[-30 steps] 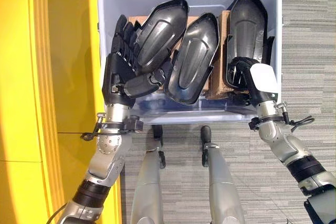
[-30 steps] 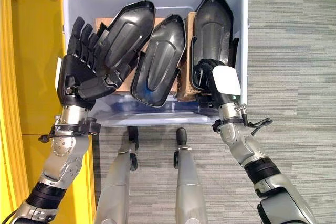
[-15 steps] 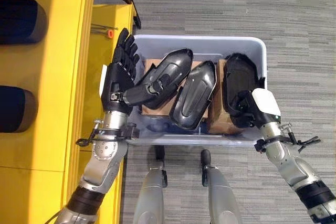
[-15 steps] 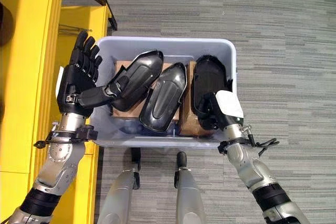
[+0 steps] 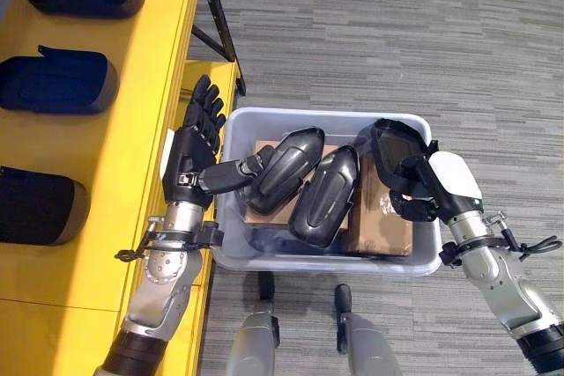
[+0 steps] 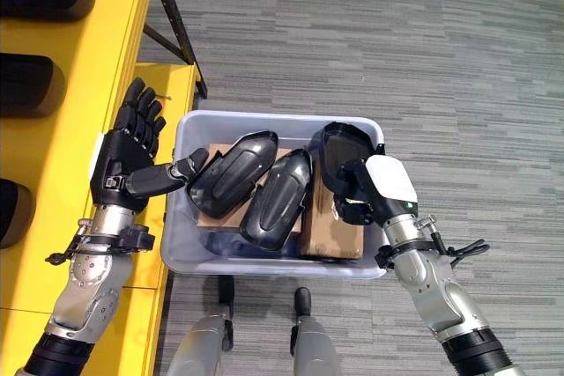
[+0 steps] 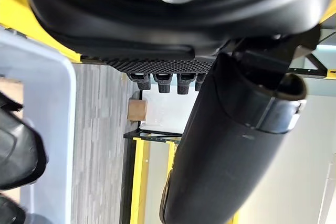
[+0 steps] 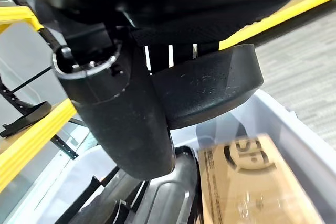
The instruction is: Move parts from the plastic box to the shelf.
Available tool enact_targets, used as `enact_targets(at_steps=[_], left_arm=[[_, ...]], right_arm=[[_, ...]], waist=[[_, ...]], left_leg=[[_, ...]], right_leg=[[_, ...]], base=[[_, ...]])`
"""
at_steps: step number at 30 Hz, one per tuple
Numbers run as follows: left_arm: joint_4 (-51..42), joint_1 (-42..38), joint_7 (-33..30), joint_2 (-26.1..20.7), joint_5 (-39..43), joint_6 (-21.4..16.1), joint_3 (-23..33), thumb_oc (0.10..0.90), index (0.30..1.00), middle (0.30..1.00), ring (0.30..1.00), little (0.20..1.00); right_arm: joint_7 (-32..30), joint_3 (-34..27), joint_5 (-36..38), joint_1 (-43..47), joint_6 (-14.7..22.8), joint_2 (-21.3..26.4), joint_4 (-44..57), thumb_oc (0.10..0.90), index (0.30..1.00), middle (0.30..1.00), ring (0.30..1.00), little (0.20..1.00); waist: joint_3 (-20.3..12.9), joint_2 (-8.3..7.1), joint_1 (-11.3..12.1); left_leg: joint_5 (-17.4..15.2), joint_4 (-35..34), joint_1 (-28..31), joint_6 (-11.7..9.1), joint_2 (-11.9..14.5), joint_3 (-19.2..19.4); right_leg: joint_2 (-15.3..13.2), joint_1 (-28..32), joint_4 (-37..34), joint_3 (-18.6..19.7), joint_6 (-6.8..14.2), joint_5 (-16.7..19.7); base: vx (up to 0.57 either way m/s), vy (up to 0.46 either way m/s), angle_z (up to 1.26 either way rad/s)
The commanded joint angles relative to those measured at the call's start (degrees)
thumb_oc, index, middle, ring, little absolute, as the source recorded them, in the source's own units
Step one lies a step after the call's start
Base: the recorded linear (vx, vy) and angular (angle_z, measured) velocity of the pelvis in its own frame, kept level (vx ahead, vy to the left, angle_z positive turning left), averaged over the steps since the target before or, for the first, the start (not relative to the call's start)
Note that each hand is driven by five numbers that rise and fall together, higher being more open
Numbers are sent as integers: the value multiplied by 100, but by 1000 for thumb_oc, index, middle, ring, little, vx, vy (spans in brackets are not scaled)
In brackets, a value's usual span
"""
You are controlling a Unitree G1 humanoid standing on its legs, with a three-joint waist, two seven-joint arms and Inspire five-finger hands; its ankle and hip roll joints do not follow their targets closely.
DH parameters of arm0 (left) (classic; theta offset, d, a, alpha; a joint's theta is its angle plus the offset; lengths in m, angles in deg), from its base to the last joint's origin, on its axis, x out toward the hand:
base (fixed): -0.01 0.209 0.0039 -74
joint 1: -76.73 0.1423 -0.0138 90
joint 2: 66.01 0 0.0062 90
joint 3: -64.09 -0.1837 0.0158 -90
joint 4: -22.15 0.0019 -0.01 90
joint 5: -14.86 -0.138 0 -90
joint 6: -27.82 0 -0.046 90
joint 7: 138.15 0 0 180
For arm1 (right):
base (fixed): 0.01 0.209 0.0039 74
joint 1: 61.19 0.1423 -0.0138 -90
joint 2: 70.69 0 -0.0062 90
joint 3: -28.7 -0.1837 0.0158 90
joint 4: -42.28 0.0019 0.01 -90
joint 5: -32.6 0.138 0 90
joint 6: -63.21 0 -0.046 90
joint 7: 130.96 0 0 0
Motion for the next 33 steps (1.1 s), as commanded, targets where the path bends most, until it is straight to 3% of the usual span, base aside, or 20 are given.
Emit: enact_targets(at_steps=[1,10,16,20,24,29,33], left_arm=[[-178,117,159,-73,-214,-481,109,900,1000,1000,1000,1000],[-135,428,209,43,-240,-414,252,900,1000,1000,1000,1000],[-134,470,223,36,-254,-402,298,900,1000,1000,1000,1000],[-113,452,194,29,-234,-401,316,900,1000,1000,1000,1000],[-72,394,97,14,-187,-401,303,900,1000,1000,1000,1000],[-183,550,-38,-20,-179,-372,465,900,1000,1000,1000,1000],[-161,714,-96,13,-149,-350,527,900,1000,1000,1000,1000]], right_arm=[[-397,-247,-164,318,382,193,347,400,300,300,300,300],[-353,-377,-317,227,337,239,254,400,300,300,300,300],[-371,-439,-350,277,349,261,355,400,300,300,300,300],[-353,-315,-386,513,354,348,427,400,300,300,300,300],[-319,106,-384,1179,375,465,432,400,300,300,300,300],[-248,748,-149,2199,459,420,461,400,300,300,300,300],[-323,790,9,2494,466,401,487,400,300,300,300,300]], waist=[[-1419,-274,52],[-1795,-259,77],[-1880,-241,92],[-1911,-216,101],[-1866,-153,147],[-1654,-111,335],[-1460,-43,465]], left_leg=[[-423,42,291,-190,385,128],[-284,-465,867,-214,462,306],[-215,-597,1045,-262,531,344],[-175,-616,1123,-299,609,347],[23,-599,1205,-367,832,289],[642,-386,1060,-459,1239,90],[1433,-567,573,-643,1240,-127]], right_leg=[[-351,268,-189,-62,240,79],[-324,621,-477,-21,259,131],[-264,721,-477,-9,234,96],[-190,747,-379,19,190,2],[69,710,51,71,20,-314],[620,425,657,140,-335,-609],[731,340,479,-227,-437,-573]], base=[[67,-1,-13],[54,-16,-9],[15,-47,-1],[-16,-75,0],[-63,-147,-2],[-121,-275,-10],[-187,-244,11]])
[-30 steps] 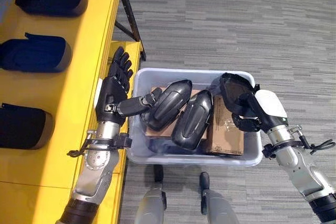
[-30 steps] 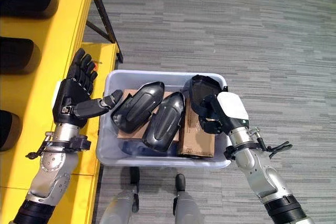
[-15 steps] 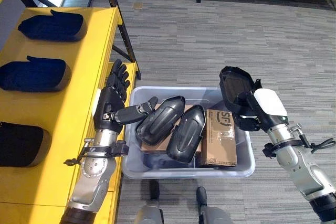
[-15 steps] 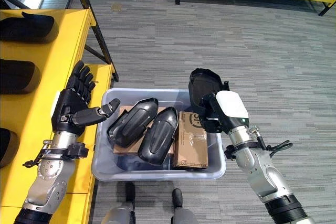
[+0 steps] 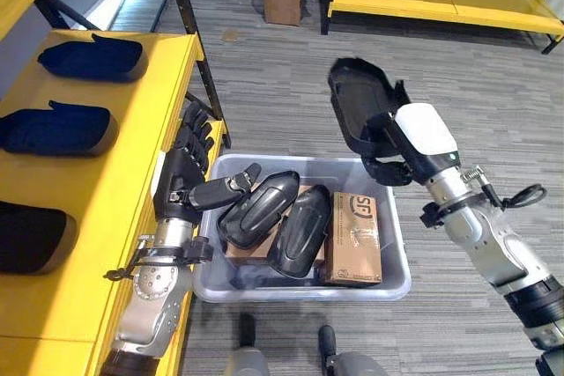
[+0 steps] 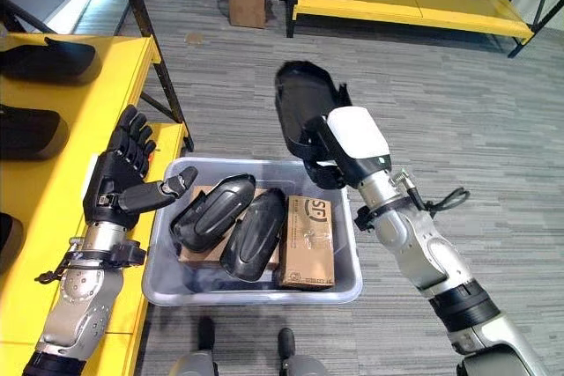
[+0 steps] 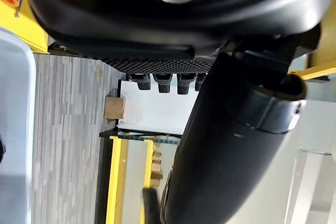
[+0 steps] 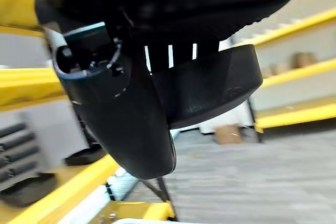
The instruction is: Move parts from the plastic box to the shelf.
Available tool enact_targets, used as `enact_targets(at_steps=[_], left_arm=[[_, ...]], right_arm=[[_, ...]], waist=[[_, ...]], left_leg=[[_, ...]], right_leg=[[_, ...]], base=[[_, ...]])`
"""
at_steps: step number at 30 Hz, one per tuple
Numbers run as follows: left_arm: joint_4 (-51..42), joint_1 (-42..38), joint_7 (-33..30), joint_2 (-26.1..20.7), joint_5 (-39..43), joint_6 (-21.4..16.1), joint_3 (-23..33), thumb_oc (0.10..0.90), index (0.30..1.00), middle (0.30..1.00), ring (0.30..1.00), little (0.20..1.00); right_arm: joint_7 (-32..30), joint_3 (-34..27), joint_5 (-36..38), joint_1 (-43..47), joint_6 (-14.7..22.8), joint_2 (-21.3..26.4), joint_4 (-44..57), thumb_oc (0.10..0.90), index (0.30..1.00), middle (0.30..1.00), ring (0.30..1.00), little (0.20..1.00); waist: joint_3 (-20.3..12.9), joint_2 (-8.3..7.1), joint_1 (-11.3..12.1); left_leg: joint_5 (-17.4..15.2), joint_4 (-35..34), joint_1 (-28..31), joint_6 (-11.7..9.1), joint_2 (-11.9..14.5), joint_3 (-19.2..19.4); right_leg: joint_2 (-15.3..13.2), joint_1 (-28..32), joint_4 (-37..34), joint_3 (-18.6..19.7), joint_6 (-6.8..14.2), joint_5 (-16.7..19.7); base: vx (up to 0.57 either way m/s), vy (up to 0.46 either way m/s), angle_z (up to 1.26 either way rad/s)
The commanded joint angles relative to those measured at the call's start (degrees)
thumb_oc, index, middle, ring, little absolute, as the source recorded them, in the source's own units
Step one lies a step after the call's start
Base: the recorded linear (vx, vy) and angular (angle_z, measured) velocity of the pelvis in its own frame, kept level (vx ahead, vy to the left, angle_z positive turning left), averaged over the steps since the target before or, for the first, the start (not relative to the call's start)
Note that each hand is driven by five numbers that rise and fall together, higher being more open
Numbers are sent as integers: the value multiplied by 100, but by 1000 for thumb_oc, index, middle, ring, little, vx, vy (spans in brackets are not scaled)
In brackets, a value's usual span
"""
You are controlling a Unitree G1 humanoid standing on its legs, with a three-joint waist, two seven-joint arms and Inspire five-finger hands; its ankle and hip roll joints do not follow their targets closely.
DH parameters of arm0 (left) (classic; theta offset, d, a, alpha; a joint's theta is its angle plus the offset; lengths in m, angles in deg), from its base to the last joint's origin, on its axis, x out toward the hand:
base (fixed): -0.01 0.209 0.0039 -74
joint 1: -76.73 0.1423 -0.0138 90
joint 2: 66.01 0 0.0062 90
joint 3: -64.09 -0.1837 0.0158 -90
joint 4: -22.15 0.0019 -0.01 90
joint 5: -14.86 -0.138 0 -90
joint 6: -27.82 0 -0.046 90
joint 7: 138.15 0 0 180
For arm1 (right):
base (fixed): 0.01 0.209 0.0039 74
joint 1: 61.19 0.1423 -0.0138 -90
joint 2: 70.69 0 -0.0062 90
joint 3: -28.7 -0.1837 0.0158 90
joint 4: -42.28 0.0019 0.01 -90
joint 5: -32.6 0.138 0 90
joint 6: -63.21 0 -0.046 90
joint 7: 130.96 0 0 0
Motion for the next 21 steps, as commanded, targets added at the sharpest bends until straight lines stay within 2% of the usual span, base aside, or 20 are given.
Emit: enact_targets(at_steps=[1,3,5,6,7,8,10,12,13,15,16,18,21], left_arm=[[-201,67,-130,3,-122,-444,249,900,1000,1000,1000,1000],[-201,105,-95,55,-99,-419,244,900,1000,1000,1000,1000],[-209,187,-50,67,-83,-436,251,900,1000,1000,1000,1000],[-212,187,-49,66,-83,-435,251,900,1000,1000,1000,1000],[-199,208,-25,95,-102,-447,284,900,1000,1000,1000,1000],[-197,215,-10,139,-87,-449,279,900,1000,1000,1000,1000],[-185,266,-8,254,-83,-444,257,900,1000,1000,1000,1000],[-160,269,-6,296,-65,-438,232,900,1000,1000,1000,1000],[-112,246,18,362,-37,-432,161,900,1000,1000,1000,1000],[-93,194,64,386,3,-430,94,900,1000,1000,1000,1000],[-63,143,127,408,12,-416,-5,900,1000,1000,1000,1000],[-19,63,201,438,44,-381,-128,900,1000,1000,1000,1000],[-30,78,250,441,30,-387,-132,900,1000,1000,1000,1000]], right_arm=[[-465,-179,237,654,246,268,451,400,300,300,300,300],[-570,-351,259,532,215,223,439,400,300,300,300,300],[-654,-415,224,489,189,185,402,400,300,300,300,300],[-656,-417,223,490,190,185,401,400,300,300,300,300],[-665,-464,268,475,204,191,440,400,300,300,300,300],[-698,-498,300,441,215,176,432,400,300,300,300,300],[-726,-562,350,345,226,157,411,400,300,300,300,300],[-751,-611,357,281,212,166,393,400,300,300,300,300],[-842,-811,341,77,168,212,349,400,300,300,300,300],[-921,-1068,339,-164,136,310,359,400,300,300,300,300],[-996,-1304,336,-403,110,397,333,400,300,300,300,300],[-1043,-1585,293,-698,94,472,353,400,300,300,300,300],[-1047,-1761,228,-906,98,467,403,400,300,300,300,300]], waist=[[-784,54,194],[-764,6,184],[-781,-54,216],[-785,-50,208],[-802,-87,190],[-832,-69,164],[-908,-11,59],[-965,38,-8],[-1098,131,-159],[-1181,254,-256],[-1278,387,-348],[-1268,444,-396],[-1282,492,-389]], left_leg=[[1183,-20,-488,-304,478,-103],[959,134,-647,-233,311,59],[619,492,-625,-189,111,-85],[633,504,-654,-182,111,-98],[325,957,-502,-111,72,-108],[210,1049,-389,-81,89,-117],[133,1244,-42,-57,222,53],[163,1147,174,-75,311,193],[260,906,546,-191,554,603],[417,576,760,-325,689,819],[297,243,830,-426,687,916],[153,22,845,-425,637,1190],[-43,-142,888,-388,552,1240]], right_leg=[[-100,-406,741,-429,-92,-685],[-214,-425,516,-623,-73,-568],[-352,-379,310,-747,-81,-454],[-349,-386,290,-759,-80,-424],[-449,-390,194,-885,-122,-347],[-463,-398,164,-971,-133,-349],[-486,-397,107,-1203,-175,-348],[-475,-400,85,-1359,-201,-357],[-531,-380,43,-1722,-173,-391],[-590,-392,80,-2016,-138,-391],[-670,-333,114,-2153,-23,-466],[-814,-279,140,-2359,46,-400],[-909,-200,90,-2432,115,-308]], base=[[-222,-208,51],[-182,-195,73],[-96,-123,111],[-117,-113,59],[-104,-98,64],[-101,-119,85],[-48,-29,100],[-33,23,97],[-28,71,96],[-16,123,135],[6,156,135],[1,177,98],[3,136,66]])
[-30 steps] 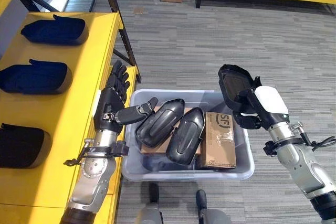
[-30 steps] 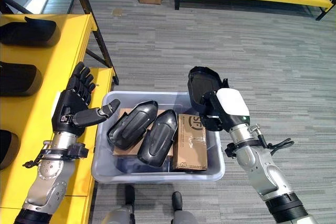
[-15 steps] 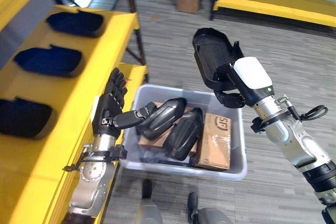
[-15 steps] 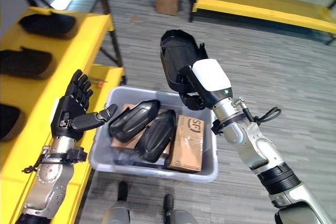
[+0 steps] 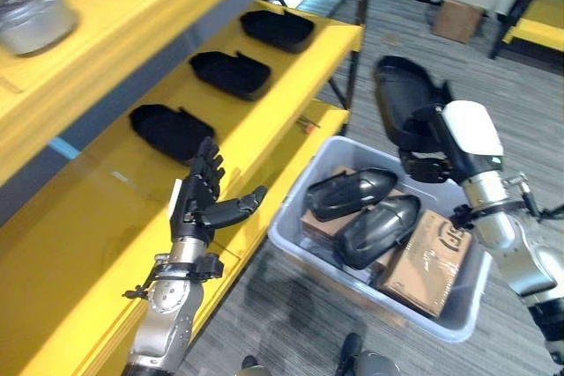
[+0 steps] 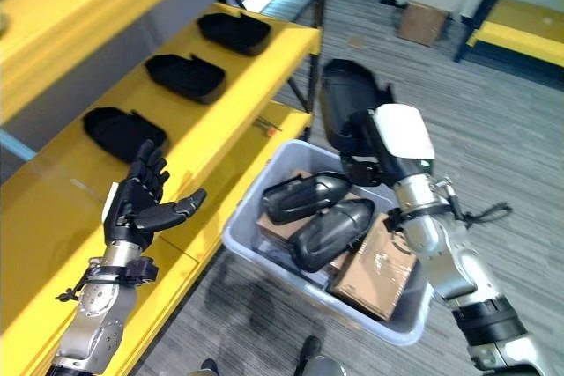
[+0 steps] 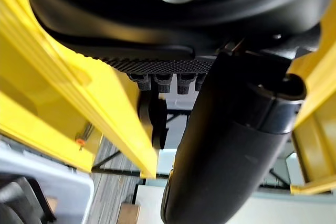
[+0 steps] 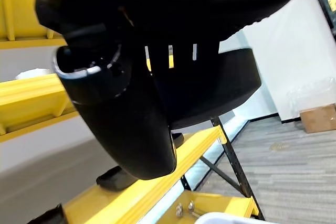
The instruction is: Move parts from the plastic box to the shelf.
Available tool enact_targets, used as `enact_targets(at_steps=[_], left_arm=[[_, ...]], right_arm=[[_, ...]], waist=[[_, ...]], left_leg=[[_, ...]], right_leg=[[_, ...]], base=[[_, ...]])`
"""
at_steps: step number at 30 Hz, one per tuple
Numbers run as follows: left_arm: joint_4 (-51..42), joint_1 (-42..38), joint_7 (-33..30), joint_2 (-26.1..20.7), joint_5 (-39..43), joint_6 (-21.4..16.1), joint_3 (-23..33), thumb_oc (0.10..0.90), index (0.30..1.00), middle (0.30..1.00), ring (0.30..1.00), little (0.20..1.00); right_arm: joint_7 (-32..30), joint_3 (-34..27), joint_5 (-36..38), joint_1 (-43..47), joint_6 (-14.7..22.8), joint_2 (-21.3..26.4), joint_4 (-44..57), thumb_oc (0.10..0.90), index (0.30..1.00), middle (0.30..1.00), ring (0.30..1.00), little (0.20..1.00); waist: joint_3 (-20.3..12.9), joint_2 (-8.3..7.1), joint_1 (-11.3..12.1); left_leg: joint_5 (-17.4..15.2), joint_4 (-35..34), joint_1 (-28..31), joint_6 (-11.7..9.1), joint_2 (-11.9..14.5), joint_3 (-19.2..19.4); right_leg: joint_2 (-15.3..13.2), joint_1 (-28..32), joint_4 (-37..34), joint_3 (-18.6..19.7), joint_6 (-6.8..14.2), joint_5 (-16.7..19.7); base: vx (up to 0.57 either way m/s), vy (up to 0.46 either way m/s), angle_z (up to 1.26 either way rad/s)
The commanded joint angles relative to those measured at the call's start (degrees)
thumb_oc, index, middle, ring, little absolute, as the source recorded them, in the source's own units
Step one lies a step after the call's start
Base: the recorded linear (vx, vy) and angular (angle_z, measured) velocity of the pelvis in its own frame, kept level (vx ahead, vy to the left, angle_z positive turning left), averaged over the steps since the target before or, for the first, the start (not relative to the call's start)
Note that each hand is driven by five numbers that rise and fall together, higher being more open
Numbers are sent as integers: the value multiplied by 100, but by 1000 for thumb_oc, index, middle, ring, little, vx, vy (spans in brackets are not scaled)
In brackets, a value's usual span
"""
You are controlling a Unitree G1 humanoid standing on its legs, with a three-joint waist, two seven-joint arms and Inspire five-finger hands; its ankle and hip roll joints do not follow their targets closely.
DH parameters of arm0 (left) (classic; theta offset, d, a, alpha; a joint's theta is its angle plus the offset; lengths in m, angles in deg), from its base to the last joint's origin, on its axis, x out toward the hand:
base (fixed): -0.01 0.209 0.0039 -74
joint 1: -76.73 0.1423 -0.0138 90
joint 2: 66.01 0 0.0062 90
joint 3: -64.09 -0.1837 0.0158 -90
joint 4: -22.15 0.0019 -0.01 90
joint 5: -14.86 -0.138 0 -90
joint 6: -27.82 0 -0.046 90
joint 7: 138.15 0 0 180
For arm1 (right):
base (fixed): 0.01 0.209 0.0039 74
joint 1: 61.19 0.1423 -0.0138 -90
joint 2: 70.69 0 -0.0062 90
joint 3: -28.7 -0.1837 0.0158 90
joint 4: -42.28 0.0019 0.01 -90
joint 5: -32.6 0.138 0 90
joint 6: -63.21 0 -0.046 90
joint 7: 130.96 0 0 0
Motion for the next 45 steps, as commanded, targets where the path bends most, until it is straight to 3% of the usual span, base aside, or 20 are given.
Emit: enact_targets(at_steps=[1,3,7,15,18,22,27,28,29,30,31,32,33,35,36,38,42,45], left_arm=[[-349,-222,191,-18,-32,-528,230,900,1000,1000,1000,1000],[-349,-222,163,-32,-56,-524,262,900,1000,1000,1000,1000],[-368,-72,68,-22,-202,-517,447,900,1000,1000,1000,1000],[-354,-131,-93,-66,-363,-560,639,900,1000,1000,1000,1000],[-354,-130,-93,-73,-391,-562,642,900,1000,1000,1000,1000],[-366,-104,-105,-82,-424,-592,693,900,1000,1000,1000,1000],[-392,-48,-153,-134,-481,-591,731,900,1000,1000,1000,1000],[-393,-43,-160,-149,-485,-586,719,900,1000,1000,1000,1000],[-381,-55,-160,-171,-467,-577,674,900,1000,1000,1000,1000],[-332,-117,-148,-206,-434,-582,607,900,1000,1000,1000,1000],[-306,-154,-120,-221,-372,-603,589,900,1000,1000,1000,1000],[-304,-156,-120,-221,-371,-603,589,900,1000,1000,1000,1000],[-280,-226,-17,-262,-389,-595,485,900,1000,1000,1000,1000],[-273,-270,29,-286,-396,-614,444,900,1000,1000,1000,1000],[-231,-333,47,-315,-384,-631,381,900,1000,1000,1000,1000],[-217,-387,23,-310,-367,-647,349,900,1000,1000,1000,1000],[-187,-402,2,-239,-400,-658,327,900,1000,1000,1000,1000],[-186,-366,-52,-183,-388,-665,338,900,1000,1000,1000,1000]], right_arm=[[-603,-435,-68,259,329,202,429,400,300,300,300,300],[-605,-496,-138,204,283,195,463,400,300,300,300,300],[-590,-605,-277,68,248,-53,504,400,300,300,300,300],[-495,-495,-331,196,257,-281,504,400,300,300,300,300],[-475,-470,-356,238,249,-309,500,400,300,300,300,300],[-479,-457,-452,268,236,-405,534,400,300,300,300,300],[-446,-400,-558,276,203,-509,497,400,300,300,300,300],[-431,-388,-580,257,201,-513,494,400,300,300,300,300],[-410,-367,-597,235,209,-530,488,400,300,300,300,300],[-403,-376,-588,210,222,-515,485,400,300,300,300,300],[-412,-390,-583,215,218,-510,486,400,300,300,300,300],[-412,-391,-582,216,217,-509,485,400,300,300,300,300],[-428,-451,-588,140,258,-486,561,400,300,300,300,300],[-420,-480,-582,129,289,-477,598,400,300,300,300,300],[-428,-493,-560,133,339,-463,615,400,300,300,300,300],[-436,-513,-562,123,363,-444,622,400,300,300,300,300],[-429,-662,-474,-68,419,-457,676,400,300,300,300,300],[-430,-639,-417,-35,458,-493,703,400,300,300,300,300]], waist=[[-792,-133,98],[-781,-148,126],[-746,-274,211],[-664,-532,409],[-651,-562,401],[-602,-668,498],[-553,-667,528],[-513,-659,494],[-494,-629,388],[-461,-592,228],[-433,-544,202],[-442,-545,214],[-412,-490,130],[-399,-485,104],[-335,-480,3],[-267,-530,-23],[-333,-677,-49],[-440,-716,-23]], left_leg=[[-354,-302,210,-117,216,189],[-412,-305,209,-78,126,143],[-825,-336,188,195,-261,25],[-1116,-234,48,491,-774,-180],[-1169,-153,-1,525,-834,-205],[-1363,74,-236,657,-1126,-334],[-1456,111,-309,882,-1407,-503],[-1347,73,-321,957,-1488,-483],[-1303,-14,-285,998,-1536,-612],[-1239,-71,-276,1021,-1551,-782],[-1179,-144,-257,1011,-1542,-832],[-1174,-149,-265,1010,-1542,-819],[-1139,-181,-219,1011,-1573,-1006],[-1130,-205,-198,1008,-1579,-1093],[-1136,-145,-181,1010,-1563,-1280],[-1210,-22,-169,993,-1561,-1367],[-1308,67,-148,911,-1573,-1516],[-1258,1,-135,836,-1443,-1601]], right_leg=[[85,154,-610,296,443,-33],[26,181,-639,294,487,34],[-195,235,-676,421,679,262],[-704,369,-699,341,1006,649],[-772,389,-725,310,1045,725],[-1057,454,-866,251,1250,1182],[-1303,387,-621,377,1320,1381],[-1349,305,-455,472,1220,1436],[-1248,190,-280,937,1161,1460],[-904,-17,-160,1694,1053,1311],[-670,-246,-36,2097,1003,1192],[-668,-269,-28,2113,1002,1192],[-385,-390,-15,2522,935,1003],[-331,-430,-86,2622,935,1005],[-205,-650,-195,3044,972,1070],[-147,-752,-297,3264,1031,1122],[-220,-540,-650,3283,1139,1067],[-155,-437,-637,3284,1150,933]], base=[[-1,246,44],[-6,160,37],[1,206,7],[-2,180,6],[18,132,8],[33,162,25],[48,210,27],[24,201,43],[14,192,56],[54,159,58],[28,97,62],[66,100,96],[84,35,74],[80,-11,60],[72,-51,77],[57,-58,94],[47,-102,32],[32,-175,30]])
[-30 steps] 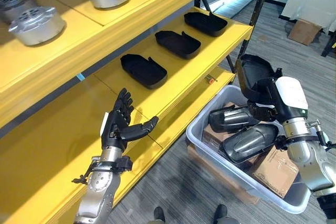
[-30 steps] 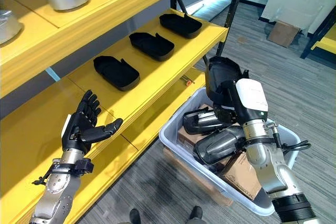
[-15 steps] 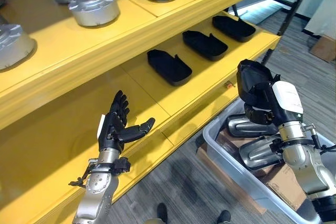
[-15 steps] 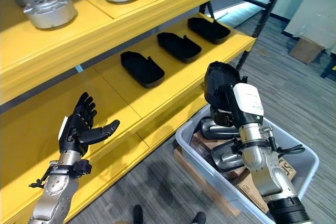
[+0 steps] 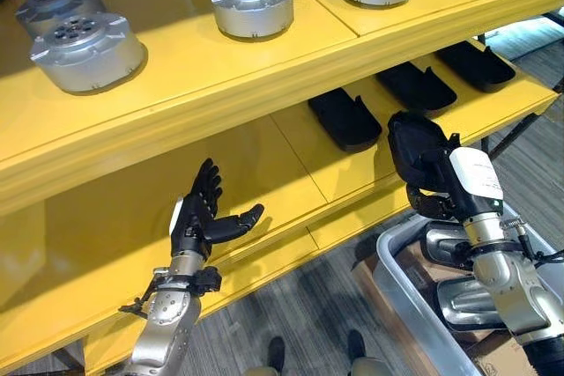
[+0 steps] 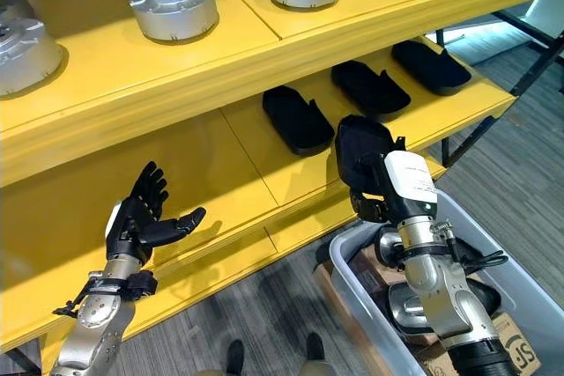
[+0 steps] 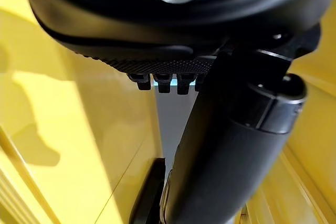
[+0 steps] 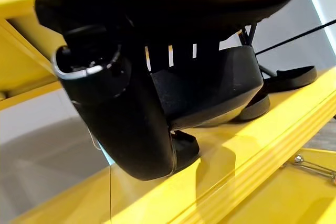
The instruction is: Move parts from the plastic box to the shelf.
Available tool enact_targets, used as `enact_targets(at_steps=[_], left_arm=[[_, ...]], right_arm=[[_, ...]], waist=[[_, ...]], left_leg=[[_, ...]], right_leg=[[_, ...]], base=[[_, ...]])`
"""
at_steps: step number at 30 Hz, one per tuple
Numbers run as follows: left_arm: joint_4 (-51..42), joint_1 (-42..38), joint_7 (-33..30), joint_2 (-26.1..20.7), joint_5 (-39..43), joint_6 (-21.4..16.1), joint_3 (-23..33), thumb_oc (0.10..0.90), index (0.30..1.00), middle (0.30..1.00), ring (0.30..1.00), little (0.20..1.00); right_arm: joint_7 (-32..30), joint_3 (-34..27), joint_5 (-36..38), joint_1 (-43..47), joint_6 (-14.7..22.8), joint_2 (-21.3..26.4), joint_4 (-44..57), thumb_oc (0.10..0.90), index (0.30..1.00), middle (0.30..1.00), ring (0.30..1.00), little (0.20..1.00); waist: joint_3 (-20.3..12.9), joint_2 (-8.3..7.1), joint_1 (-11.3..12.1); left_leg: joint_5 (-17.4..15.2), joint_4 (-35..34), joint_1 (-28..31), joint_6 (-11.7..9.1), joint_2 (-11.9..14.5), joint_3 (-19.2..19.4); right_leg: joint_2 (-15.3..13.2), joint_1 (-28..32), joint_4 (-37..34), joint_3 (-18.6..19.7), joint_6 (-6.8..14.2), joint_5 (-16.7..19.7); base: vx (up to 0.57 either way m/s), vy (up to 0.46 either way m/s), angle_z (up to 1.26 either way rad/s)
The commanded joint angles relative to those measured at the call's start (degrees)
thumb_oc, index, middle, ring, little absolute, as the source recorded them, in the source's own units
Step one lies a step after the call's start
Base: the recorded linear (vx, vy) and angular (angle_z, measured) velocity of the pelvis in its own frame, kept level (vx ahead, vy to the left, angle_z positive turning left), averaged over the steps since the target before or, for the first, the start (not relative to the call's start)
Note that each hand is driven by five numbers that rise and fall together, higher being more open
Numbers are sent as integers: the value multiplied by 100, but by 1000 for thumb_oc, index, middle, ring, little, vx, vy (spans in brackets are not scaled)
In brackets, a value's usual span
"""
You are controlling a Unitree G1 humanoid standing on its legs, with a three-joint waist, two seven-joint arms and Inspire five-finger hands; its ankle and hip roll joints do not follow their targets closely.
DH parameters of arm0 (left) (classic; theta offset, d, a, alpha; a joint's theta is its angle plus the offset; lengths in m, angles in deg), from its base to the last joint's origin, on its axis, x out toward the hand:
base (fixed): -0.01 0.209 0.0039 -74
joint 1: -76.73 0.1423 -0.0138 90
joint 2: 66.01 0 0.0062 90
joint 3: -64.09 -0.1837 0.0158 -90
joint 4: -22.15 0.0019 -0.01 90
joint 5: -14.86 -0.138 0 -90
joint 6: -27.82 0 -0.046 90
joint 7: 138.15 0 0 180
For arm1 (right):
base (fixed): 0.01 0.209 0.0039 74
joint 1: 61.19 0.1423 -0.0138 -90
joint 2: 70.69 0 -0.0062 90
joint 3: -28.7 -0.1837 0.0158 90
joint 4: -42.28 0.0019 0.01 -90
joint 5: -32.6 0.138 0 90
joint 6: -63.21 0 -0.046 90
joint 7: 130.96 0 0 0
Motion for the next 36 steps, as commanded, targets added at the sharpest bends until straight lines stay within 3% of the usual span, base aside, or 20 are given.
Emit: enact_targets(at_steps=[1,7,13,21,23,24,27,29,30,31,32,36], left_arm=[[-559,-493,-31,-182,-105,-655,362,900,1000,1000,1000,1000],[-600,-330,-45,-132,-104,-568,383,900,1000,1000,1000,1000],[-597,-335,-60,-111,-103,-553,379,900,1000,1000,1000,1000],[-533,-246,-111,-65,-25,-537,334,900,1000,1000,1000,1000],[-470,-190,-95,-44,-25,-510,322,900,1000,1000,1000,1000],[-467,-191,-100,-52,20,-495,280,900,1000,1000,1000,1000],[-486,-219,-100,-82,46,-494,291,900,1000,1000,1000,1000],[-488,-74,-86,-42,211,-454,304,900,1000,1000,1000,1000],[-490,-76,-85,-37,213,-452,311,900,1000,1000,1000,1000],[-467,-79,-80,-33,312,-438,248,900,1000,1000,1000,1000],[-439,-104,0,-61,346,-420,152,900,1000,1000,1000,1000],[-415,-143,19,-113,334,-440,115,900,1000,1000,1000,1000]], right_arm=[[-493,-551,63,825,409,163,687,400,300,300,300,300],[-473,-552,159,754,416,148,756,400,300,300,300,300],[-526,-591,198,789,462,220,874,400,300,300,300,300],[-627,-527,334,1036,651,392,1131,400,300,300,300,300],[-638,-515,406,1103,694,471,1144,400,300,300,300,300],[-662,-452,475,1215,684,536,1123,400,300,300,300,300],[-690,-352,506,1395,658,586,1090,400,300,300,300,300],[-722,-245,466,1593,594,671,1002,400,300,300,300,300],[-731,-230,463,1615,595,676,987,400,300,300,300,300],[-785,-212,378,1703,510,775,877,400,300,300,300,300],[-791,-31,357,1939,431,836,733,400,300,300,300,300],[-741,280,293,2331,355,874,521,400,300,300,300,300]], waist=[[-396,-341,28],[-649,-366,90],[-683,-353,107],[-666,-389,158],[-569,-428,195],[-365,-471,337],[-183,-527,380],[-209,-534,399],[-214,-531,386],[-214,-490,355],[-237,-388,363],[-310,-240,387]], left_leg=[[-681,205,369,186,-134,518],[-573,-4,488,16,138,381],[-488,-24,505,-132,376,270],[-273,116,334,-416,842,-92],[-202,383,111,-493,848,-204],[27,863,-230,-594,747,-402],[87,1268,-559,-608,527,-702],[189,988,-527,-564,934,-337],[248,937,-531,-566,934,-344],[426,713,-545,-583,1228,59],[552,400,-459,-638,1416,224],[377,189,-288,-604,1403,286]], right_leg=[[-287,-439,300,292,282,397],[-142,-122,124,94,132,75],[44,4,177,-20,-32,-160],[577,59,562,-249,-378,-605],[640,94,568,-326,-467,-654],[680,154,575,-422,-584,-717],[612,94,672,-610,-602,-725],[568,77,829,-873,-626,-867],[567,56,823,-880,-629,-838],[516,64,918,-1045,-618,-946],[445,-39,1094,-1182,-586,-983],[367,-80,1279,-1173,-474,-1038]], base=[[32,-193,12],[51,-166,14],[1,-151,9],[-22,-197,22],[-95,-256,27],[-177,-254,62],[-118,-111,80],[-37,-71,71],[5,29,69],[-23,92,70],[12,115,59],[63,137,40]])
